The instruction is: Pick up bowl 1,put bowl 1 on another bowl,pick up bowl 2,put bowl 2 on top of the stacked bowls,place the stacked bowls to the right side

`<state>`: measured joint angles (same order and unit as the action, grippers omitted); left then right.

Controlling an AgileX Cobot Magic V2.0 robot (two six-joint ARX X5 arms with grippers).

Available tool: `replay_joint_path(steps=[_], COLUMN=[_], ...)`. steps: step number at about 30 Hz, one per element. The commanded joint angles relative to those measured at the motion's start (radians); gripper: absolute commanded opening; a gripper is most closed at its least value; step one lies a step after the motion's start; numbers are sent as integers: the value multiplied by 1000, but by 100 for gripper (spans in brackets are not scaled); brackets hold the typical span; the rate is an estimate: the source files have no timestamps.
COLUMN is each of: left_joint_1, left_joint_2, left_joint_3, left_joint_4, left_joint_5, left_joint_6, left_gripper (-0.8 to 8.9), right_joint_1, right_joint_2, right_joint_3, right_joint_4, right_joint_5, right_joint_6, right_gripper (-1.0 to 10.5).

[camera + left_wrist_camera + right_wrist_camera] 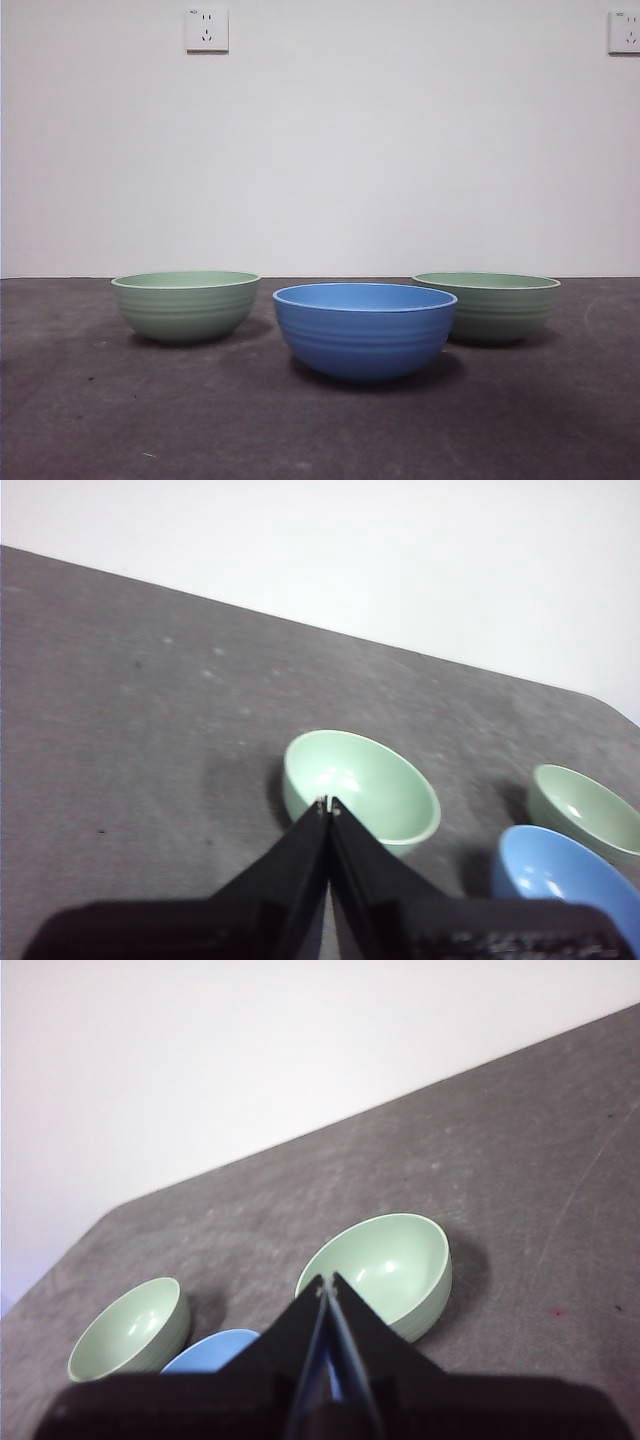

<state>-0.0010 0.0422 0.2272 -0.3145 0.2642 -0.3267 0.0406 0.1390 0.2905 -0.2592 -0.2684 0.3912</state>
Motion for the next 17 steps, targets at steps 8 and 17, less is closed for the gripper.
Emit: replay_joint_path(steps=[8,17], left_joint_1=[2,2], left_joint_2=[150,354], left_joint_3=[213,454], left_joint_4=[-176,-399], left_joint_5=[156,311], left_joint_6=[141,326], left_gripper=[-8,-8], right_joint_1=[2,16], right_joint_2=[266,504], right_joint_3=[308,589], right_joint_4=[-288,-624], right_joint_5=[-143,-260], right_joint_6=[-264,-481], right_gripper=[-11,-11])
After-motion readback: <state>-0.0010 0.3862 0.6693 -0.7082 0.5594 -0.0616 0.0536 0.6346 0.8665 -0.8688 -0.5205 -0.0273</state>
